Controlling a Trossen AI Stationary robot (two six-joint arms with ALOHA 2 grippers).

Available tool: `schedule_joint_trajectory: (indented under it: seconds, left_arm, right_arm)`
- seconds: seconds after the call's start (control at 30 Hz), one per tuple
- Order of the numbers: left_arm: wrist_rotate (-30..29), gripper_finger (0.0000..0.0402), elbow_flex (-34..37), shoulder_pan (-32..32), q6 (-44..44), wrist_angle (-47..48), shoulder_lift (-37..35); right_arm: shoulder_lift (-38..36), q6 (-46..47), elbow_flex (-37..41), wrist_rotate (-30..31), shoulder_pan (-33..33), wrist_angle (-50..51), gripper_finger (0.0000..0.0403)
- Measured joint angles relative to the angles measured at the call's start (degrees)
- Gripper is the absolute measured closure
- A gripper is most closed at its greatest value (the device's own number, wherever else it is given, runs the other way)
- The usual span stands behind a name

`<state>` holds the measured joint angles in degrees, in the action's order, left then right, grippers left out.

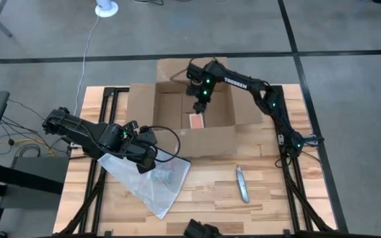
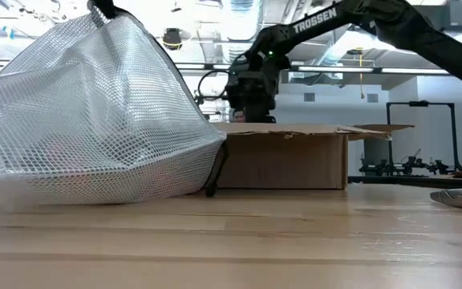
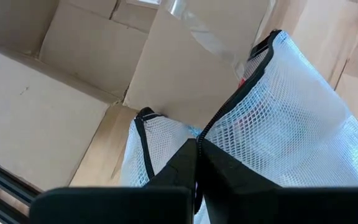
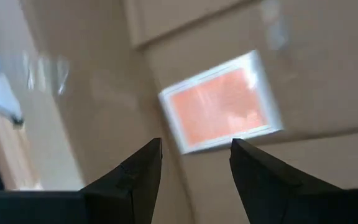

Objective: Unpack boxes
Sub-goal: Put the white game cards into the transparent zip bag

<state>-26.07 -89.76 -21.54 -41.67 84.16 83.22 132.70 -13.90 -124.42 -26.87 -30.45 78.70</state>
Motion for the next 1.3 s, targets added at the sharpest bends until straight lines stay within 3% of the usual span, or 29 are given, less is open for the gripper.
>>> schedule_joint_trajectory:
  seconds: [0.13, 0.33, 0.67, 0.93, 1.3]
  left_arm:
    - [-0.2, 0.0402, 0.0, 0.2, 0.0, -0.1, 0.0]
    - [-0.3, 0.0402, 0.0, 0.2, 0.0, -0.1, 0.0]
    - [0.2, 0.0402, 0.0, 0.2, -1.0, -0.1, 0.0]
    - [0.2, 0.0402, -0.1, 0.2, -0.7, -0.1, 0.0]
    - [0.2, 0.0402, -0.1, -0.1, -1.7, -0.3, 0.0]
  right_arm:
    - [0.0, -1.3, 4.5, 0.6, 2.1, -3.7, 0.0227]
    - [0.0, -3.7, 8.1, 14.4, 3.4, -15.3, 0.0227]
    - [1.8, -7.9, 8.2, 15.9, 3.4, -15.9, 0.0227]
    - [3.3, -10.4, 8.1, 22.0, 3.4, -17.7, 0.0230]
    - [3.4, -6.4, 8.1, 29.0, 2.2, -23.4, 0.0276]
